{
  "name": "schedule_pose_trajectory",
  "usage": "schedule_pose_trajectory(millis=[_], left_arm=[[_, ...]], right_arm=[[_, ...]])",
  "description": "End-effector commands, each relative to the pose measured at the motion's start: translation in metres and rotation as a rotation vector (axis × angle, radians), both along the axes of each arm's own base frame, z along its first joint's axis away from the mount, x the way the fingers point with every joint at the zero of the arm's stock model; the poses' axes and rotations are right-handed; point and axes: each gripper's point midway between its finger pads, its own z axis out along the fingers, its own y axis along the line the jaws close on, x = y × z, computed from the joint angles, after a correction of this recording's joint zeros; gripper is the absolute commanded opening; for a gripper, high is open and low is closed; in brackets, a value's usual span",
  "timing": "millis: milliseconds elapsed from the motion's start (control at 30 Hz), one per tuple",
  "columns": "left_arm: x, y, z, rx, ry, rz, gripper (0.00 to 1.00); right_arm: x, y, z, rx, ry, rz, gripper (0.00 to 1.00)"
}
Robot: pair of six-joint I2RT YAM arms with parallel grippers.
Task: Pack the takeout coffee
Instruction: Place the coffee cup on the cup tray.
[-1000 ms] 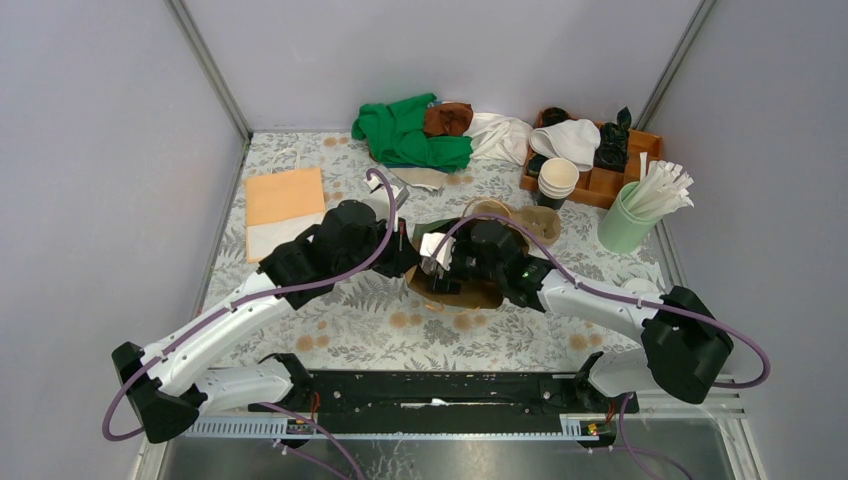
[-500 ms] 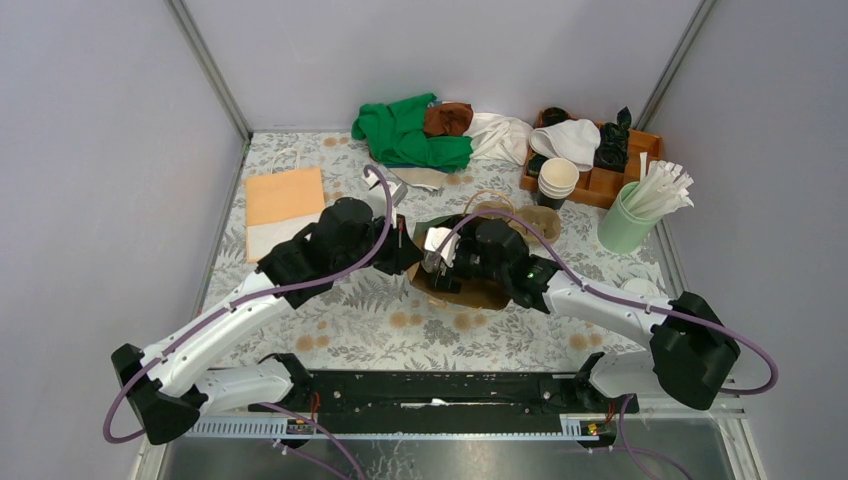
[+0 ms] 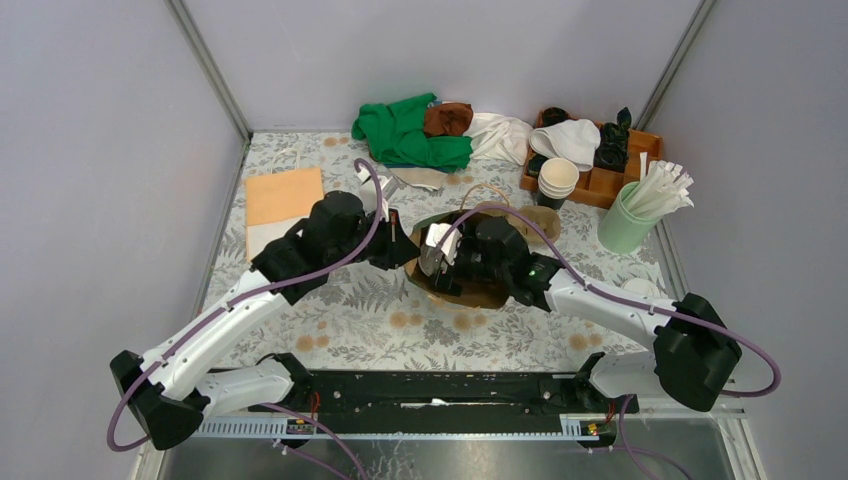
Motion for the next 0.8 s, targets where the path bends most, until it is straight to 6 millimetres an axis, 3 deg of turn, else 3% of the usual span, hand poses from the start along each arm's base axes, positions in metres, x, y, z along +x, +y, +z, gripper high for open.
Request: schedule_pose_trajectory(millis=[0,367,500,767], left_arm=[[-0.003,-0.004,0.022,-0.085,-0.042,-0.025,0.0],[-0.003,-0.006,0.017,-0.082,-0.023,-0.036,0.0],[-0.001,-0.005,0.018,-0.085,-0.02,-0.027,0.0],[0.026,0.011,0.018,-0.135,0.09,0.069,0.0]], right_arm=[[0.009,0.003,0.032,0.083,0.04,-0.064,1.0],[0.008,0.008,0.043,0.127,0.119,-0.105,1.0],[0.004,0.006,0.03,0.059,0.184,-0.106,1.0],[-0.012,0.003,0.02,-0.019,0.293,-0.076,1.0]])
